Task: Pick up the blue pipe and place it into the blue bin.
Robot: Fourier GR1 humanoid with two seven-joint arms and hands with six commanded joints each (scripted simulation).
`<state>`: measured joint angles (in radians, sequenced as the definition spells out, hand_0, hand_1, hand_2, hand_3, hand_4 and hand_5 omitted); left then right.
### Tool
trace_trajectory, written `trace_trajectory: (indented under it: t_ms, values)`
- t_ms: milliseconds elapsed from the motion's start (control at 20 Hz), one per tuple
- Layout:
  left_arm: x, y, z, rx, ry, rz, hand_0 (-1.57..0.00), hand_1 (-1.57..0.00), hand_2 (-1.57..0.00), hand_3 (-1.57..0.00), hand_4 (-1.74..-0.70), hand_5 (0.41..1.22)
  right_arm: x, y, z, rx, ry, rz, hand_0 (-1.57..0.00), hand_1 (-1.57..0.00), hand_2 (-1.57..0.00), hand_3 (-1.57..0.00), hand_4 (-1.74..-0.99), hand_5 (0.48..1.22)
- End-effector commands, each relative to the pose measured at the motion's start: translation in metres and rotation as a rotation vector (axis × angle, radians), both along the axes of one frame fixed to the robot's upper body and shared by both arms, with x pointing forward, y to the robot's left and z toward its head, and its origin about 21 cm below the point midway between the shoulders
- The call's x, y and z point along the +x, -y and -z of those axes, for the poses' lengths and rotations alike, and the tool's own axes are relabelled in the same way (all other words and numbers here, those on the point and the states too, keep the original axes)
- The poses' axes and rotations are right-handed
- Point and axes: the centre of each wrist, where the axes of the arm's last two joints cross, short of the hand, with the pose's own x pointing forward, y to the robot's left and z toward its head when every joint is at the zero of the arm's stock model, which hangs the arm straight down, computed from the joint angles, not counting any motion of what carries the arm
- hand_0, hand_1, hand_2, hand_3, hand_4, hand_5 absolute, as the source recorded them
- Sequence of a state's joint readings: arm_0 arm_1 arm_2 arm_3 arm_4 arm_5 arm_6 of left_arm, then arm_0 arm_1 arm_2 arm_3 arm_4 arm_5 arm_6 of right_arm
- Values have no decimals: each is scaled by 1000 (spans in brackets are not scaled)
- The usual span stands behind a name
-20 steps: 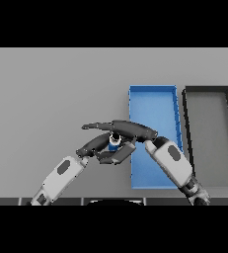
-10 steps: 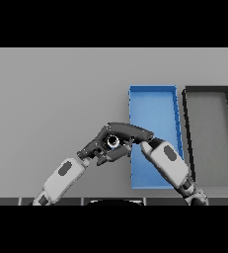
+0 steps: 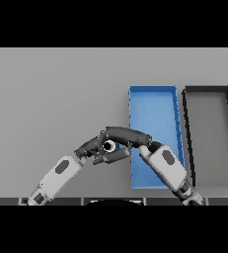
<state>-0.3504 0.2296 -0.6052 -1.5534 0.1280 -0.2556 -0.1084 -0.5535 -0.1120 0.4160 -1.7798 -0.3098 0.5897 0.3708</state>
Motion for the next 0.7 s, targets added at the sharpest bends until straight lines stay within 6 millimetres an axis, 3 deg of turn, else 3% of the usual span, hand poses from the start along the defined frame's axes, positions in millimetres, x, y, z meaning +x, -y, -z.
trace_trajectory:
  t_ms: [0,100,250,400,650]
  values:
    - [0,3,0,25,-5,15,-783,-642,-655,-266,-1251,1220,-5,1,3,14,2,-8,-1555,-1556,-1556,-1550,-1481,1198]
    - [3,5,0,47,-5,30,-501,-410,-419,-170,-1110,1184,-4,4,0,5,3,4,-1561,-1561,-1561,-1558,-1482,1206]
    - [3,-1,3,54,41,13,-256,-210,-214,-86,-950,964,-3,0,-2,17,-15,-2,-1566,-1566,-1566,-1564,-1484,1214]
    - [3,-2,4,104,14,-22,-131,-107,-109,-44,-854,794,-2,5,1,58,-13,-12,-1568,-1568,-1568,-1567,-1484,1217]
    - [3,-3,3,87,-11,-50,-42,-34,-35,-14,-842,636,-2,5,3,62,2,8,-1570,-1570,-1570,-1570,-1487,1220]
